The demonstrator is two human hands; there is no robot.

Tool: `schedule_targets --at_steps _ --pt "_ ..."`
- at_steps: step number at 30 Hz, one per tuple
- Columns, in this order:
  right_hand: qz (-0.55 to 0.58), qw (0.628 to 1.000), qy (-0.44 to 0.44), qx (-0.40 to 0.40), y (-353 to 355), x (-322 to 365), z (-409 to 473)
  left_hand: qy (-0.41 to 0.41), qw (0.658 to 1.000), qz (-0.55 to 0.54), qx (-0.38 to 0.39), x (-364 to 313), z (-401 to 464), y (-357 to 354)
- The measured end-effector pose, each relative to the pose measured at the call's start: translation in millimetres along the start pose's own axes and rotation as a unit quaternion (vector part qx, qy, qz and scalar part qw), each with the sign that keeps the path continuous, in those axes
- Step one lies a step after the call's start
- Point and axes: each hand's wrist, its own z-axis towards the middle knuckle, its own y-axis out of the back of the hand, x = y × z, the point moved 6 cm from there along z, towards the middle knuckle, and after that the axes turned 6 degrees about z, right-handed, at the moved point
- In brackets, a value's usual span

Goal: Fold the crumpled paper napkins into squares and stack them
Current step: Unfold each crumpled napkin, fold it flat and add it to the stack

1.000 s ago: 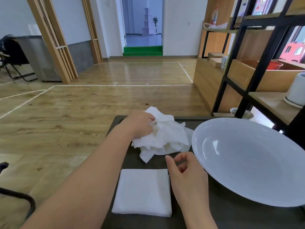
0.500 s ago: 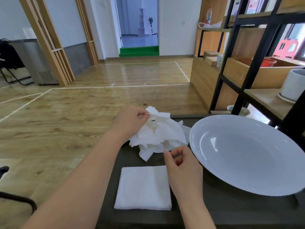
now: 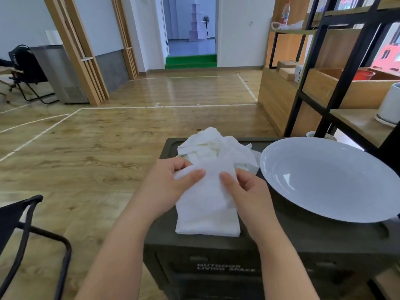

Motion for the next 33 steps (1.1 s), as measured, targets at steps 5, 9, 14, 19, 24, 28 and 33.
schedule_targets --at_steps 5,9,14,19,24,28,33 --pt "-0.035 0.997 -0.055 -0.044 3.9 -15.6 0.5 0.147 0.984 -0.096 -0.020 49.6 -8.4 -18.8" --pt "-0.173 0.982 -0.059 -0.049 6.9 -26.1 2.0 0.169 0.982 -0.075 -0.036 73.5 -6.9 -31.3" --pt "-0.233 0.968 -0.038 -0.080 8.2 -25.1 5.2 0.122 0.991 0.021 -0.058 67.8 -3.2 -30.3" --pt "-0.332 0.940 -0.007 -0.078 8.6 -27.9 4.1 0.112 0.985 0.098 -0.092 66.4 -6.1 -28.4" --pt "-0.382 0.919 0.019 -0.092 6.0 -24.6 2.6 0.113 0.977 0.134 -0.118 66.3 -8.3 -28.9" --pt "-0.390 0.915 0.014 -0.100 6.8 -28.0 4.7 0.114 0.974 0.157 -0.117 66.2 -10.1 -32.5" --pt "-0.413 0.905 0.011 -0.104 6.3 -32.1 3.2 0.129 0.967 0.185 -0.115 66.8 -11.3 -34.5"
